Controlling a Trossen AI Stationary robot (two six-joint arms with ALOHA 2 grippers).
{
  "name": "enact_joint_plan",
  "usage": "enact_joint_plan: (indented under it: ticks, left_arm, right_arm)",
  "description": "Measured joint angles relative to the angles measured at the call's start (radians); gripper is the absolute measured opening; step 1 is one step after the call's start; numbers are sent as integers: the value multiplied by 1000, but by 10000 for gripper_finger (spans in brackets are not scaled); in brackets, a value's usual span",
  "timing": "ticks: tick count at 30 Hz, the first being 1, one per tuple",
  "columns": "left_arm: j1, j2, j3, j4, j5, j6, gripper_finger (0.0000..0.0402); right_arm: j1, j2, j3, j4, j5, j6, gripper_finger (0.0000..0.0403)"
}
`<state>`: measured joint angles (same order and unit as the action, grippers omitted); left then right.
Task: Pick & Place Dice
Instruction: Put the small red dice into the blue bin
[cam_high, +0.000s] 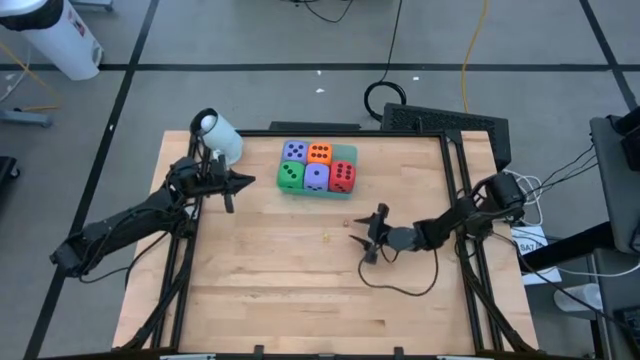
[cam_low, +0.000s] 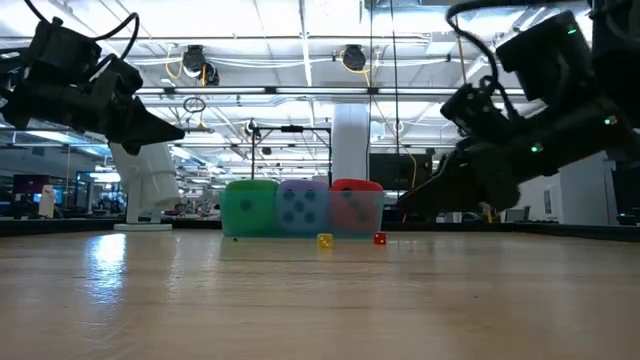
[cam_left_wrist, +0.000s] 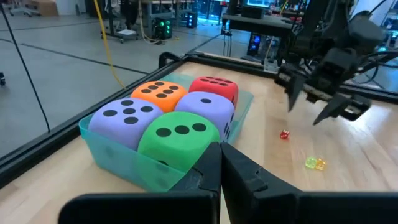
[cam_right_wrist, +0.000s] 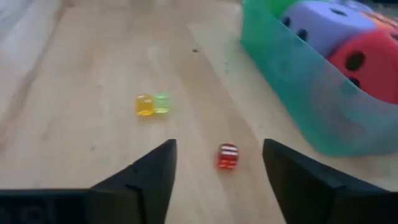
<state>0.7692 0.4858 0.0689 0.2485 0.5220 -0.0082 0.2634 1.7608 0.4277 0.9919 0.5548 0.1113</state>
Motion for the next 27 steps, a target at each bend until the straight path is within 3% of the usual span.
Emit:
enact_joint_plan:
  ticks: [4, 8, 20, 27]
  left_arm:
    - [0, 0, 0, 25, 0, -23, 8]
    - [0, 0, 0, 42, 0, -41, 8]
    - [0, 0, 0, 50, 0, -50, 8]
    - [0, 0, 0, 49, 0, -50, 8]
  right_arm:
    - [-42, 1, 0, -8, -15, 73, 264]
    - [-81, 2, 0, -49, -120, 119, 278]
    - [-141, 152, 98, -59, -135, 133, 266]
    - [-155, 153, 106, -101, -142, 157, 261]
